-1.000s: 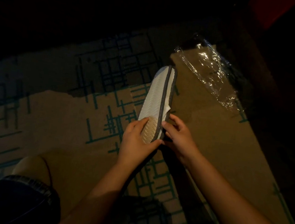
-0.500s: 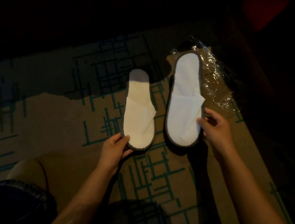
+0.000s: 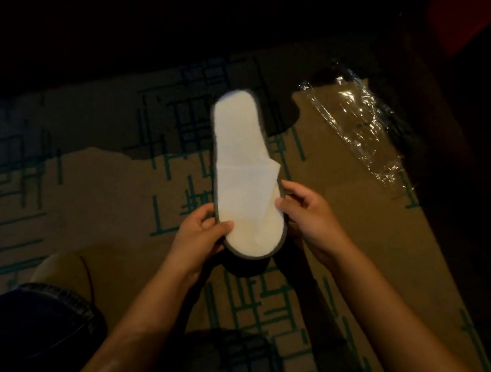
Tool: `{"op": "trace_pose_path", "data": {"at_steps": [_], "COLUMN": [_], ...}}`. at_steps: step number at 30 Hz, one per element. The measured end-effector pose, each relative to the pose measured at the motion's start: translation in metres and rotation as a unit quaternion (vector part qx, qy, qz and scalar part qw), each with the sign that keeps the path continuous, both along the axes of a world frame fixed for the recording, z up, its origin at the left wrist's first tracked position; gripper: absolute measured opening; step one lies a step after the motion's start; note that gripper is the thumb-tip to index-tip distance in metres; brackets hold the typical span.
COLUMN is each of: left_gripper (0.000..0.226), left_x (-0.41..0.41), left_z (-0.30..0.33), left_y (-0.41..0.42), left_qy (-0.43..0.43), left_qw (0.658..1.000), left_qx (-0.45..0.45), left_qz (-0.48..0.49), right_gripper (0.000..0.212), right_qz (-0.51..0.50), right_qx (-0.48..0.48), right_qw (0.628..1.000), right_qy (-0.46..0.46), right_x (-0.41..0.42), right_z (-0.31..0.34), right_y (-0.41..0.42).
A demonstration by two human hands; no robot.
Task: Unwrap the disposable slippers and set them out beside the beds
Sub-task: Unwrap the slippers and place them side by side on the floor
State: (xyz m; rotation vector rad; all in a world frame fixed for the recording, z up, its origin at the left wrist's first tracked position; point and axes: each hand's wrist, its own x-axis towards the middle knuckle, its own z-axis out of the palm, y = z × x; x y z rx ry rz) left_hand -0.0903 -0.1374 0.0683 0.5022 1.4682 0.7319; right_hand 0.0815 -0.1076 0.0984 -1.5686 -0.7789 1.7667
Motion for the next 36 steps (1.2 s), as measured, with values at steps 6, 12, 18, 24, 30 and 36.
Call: {"op": "trace_pose_path", "data": {"at_steps": [6, 12, 18, 24, 30, 36], "left_gripper": [0.032, 0.045, 0.094, 0.094, 0.094, 0.099], "left_x": [-0.039, -0.053, -0.056, -0.052, -0.043, -0.031], "left_z": [-0.016, -0.023, -0.028, -0.042, -0.053, -0.052], "left_y": [-0.015, -0.018, -0.018, -0.017, -0.016, -0.008], "left_qy": [0.057, 0.117, 0.499, 0.512, 0.489, 0.455], "left_qw": [0.994, 0.989, 0.846, 0.747, 0.744, 0.746], "left_qx": [-0.013, -0.033, 0.134, 0.143, 0.149, 0.172], "left_qz": [0.088, 0.079, -0.132, -0.398, -0.429, -0.454], "right_gripper": [0.041, 0.085, 0.083, 0.087, 0.088, 0.094], "right_qz": [0.326, 0.529, 0.550, 0.539, 0.524, 0.514], "right_qx": [0.229, 0.258, 0.225, 0.211, 0.193, 0.157], "right_qw": [0.789, 0.652, 0.646, 0.658, 0.651, 0.664], "right_qy": [-0.468, -0.477, -0.480, -0.483, -0.514, -0.519], "right_x": [-0.004, -0.033, -0.022, -0.022, -0.013, 0.007], "right_z": [-0.022, -0.044, -0.052, -0.053, -0.051, -0.048], "right_y": [0.013, 0.009, 0.009, 0.010, 0.012, 0.006]}}
